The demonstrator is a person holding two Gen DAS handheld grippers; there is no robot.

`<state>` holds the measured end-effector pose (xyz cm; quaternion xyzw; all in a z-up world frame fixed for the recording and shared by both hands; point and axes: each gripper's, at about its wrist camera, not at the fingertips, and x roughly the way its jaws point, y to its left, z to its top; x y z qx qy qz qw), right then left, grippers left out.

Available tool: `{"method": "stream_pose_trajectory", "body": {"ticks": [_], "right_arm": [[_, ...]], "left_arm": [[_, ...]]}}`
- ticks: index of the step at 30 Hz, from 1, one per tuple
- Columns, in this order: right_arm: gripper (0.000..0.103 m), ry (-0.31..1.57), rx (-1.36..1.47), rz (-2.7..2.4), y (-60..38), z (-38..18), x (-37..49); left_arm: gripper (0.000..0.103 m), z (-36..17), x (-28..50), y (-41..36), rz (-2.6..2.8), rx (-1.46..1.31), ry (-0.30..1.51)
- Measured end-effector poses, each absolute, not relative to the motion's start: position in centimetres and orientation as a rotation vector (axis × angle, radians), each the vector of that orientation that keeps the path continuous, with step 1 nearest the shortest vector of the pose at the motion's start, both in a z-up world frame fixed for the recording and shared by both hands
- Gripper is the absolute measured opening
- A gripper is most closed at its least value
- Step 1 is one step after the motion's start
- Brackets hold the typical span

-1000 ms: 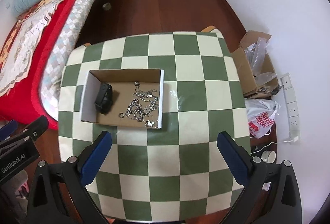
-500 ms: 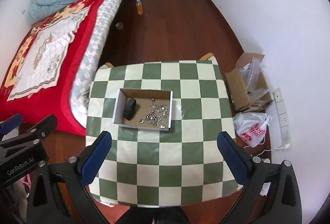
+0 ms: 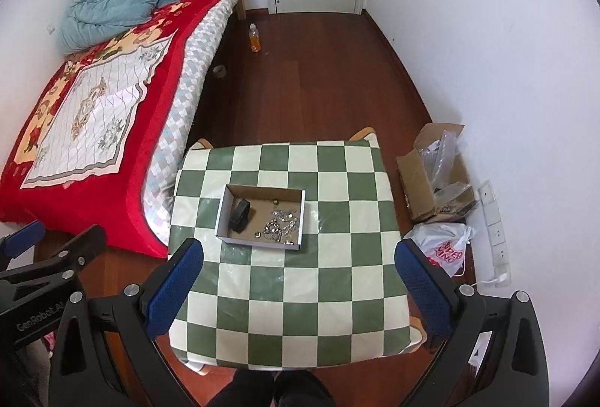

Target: Organize jewelry

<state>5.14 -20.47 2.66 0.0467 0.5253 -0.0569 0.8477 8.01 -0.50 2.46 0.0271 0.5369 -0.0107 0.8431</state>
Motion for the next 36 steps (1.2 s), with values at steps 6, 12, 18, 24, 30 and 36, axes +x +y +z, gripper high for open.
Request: {"method": "stream_pose_trajectory", "body": {"ticks": [6,12,18,24,30,36], "right_arm": [[0.103,1.113,0.106,-0.125,-20.79,2.94,5.04],[0.103,1.122,0.097,-0.131,-21.08,2.74,5.13],[0.103,1.125,0.082,-0.131,-21.01,2.59,5.45],[0.103,1.124,0.081,-0.130,-21.13,2.66,5.49],[0.103,1.127,0.080,-0.128,-21.25,2.66,5.56],[0.103,1.121,0.073,-0.125,-21.11,2.81,5.41]], "left_arm": [[0.103,3.06,7.72,-0.62,0.009,0.067,1.144],[0.103,2.81,7.75,-0.76,0.024,0.085,1.160],[0.103,2.53,7.69,-0.83,0.021,0.088,1.168],[0.103,2.29,7.56,-0.89,0.022,0.089,1.172],[0.103,2.33,7.44,-0.74,0.023,0.088,1.173],[0.103,2.34,7.23,-0.67,0.024,0.088,1.167]]}}
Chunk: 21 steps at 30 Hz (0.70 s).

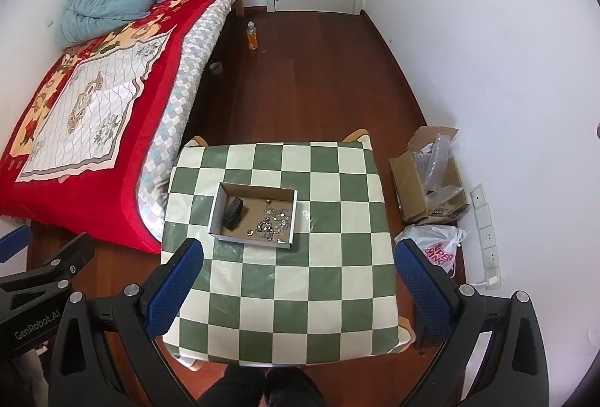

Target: Organize jewelry

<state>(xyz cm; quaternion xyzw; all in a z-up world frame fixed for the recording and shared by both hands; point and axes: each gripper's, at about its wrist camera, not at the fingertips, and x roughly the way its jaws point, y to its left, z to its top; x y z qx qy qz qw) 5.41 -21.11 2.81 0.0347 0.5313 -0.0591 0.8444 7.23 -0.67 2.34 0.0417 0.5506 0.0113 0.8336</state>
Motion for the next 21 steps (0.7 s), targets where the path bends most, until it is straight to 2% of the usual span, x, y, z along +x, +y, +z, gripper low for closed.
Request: {"method": "stream_pose_trajectory", "body": {"ticks": [21], "right_arm": [[0.103,1.105,0.062,-0.141,-20.8,3.5,4.7]], "left_arm": [[0.103,3.7,7.0,-0.2,0.017,0.090,1.120]]}}
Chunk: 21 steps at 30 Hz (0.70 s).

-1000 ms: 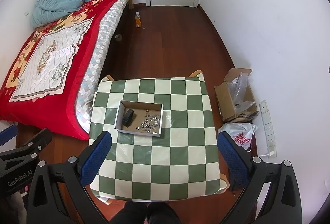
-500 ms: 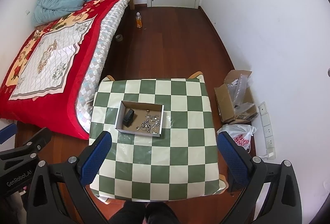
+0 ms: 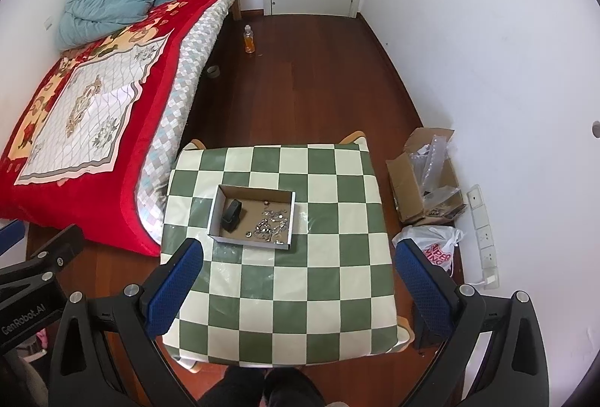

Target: Organize jewelry

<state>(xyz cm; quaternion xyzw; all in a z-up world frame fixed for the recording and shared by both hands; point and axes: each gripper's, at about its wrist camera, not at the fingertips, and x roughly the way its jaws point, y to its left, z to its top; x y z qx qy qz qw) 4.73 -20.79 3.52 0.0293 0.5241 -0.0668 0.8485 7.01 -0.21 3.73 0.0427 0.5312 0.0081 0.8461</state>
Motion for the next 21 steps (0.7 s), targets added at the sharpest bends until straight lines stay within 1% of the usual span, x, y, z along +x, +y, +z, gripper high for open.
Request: {"method": "stream_pose_trajectory", "body": {"ticks": [21], "right_arm": [[0.103,1.083,0.069,-0.145,-21.22,4.15,4.41]], "left_arm": [[0.103,4.66,7.04,-0.20,0.023,0.082,1.106]]}}
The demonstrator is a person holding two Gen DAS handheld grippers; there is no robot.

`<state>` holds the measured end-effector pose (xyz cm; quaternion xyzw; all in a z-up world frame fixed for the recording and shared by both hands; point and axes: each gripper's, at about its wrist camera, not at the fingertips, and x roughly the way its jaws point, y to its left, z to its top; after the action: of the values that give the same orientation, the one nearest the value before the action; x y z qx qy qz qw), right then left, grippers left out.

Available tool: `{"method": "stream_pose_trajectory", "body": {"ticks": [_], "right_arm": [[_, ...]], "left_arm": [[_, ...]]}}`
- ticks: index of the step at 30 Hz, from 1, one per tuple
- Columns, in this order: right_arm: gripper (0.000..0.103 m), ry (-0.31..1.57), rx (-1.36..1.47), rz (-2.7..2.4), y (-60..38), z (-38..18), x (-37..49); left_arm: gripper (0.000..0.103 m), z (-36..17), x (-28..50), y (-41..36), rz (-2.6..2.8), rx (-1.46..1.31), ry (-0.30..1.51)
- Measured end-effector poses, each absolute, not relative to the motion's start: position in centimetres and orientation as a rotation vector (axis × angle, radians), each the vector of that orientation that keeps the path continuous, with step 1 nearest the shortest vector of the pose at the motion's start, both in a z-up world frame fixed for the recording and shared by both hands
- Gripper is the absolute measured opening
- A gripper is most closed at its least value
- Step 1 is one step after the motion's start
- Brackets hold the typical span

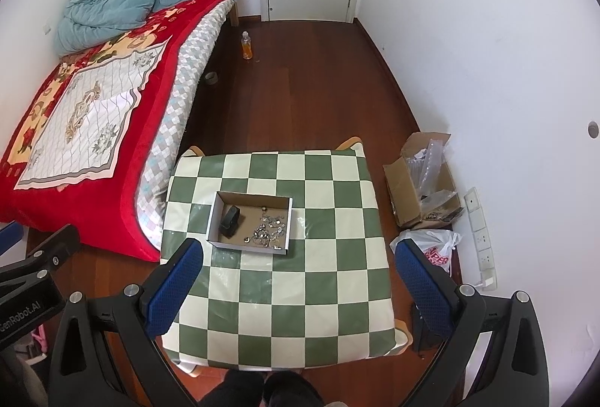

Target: Organize jewelry

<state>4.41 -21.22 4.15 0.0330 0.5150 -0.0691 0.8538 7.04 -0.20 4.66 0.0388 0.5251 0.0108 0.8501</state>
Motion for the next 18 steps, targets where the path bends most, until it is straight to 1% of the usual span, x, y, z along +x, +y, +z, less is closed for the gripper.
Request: {"method": "stream_pose_trajectory", "body": {"ticks": [18], "right_arm": [[0.103,1.082,0.075,-0.147,-21.86,4.27,5.34]], "left_arm": [[0.103,5.14,7.83,-0.58,0.028,0.082,1.105]]}}
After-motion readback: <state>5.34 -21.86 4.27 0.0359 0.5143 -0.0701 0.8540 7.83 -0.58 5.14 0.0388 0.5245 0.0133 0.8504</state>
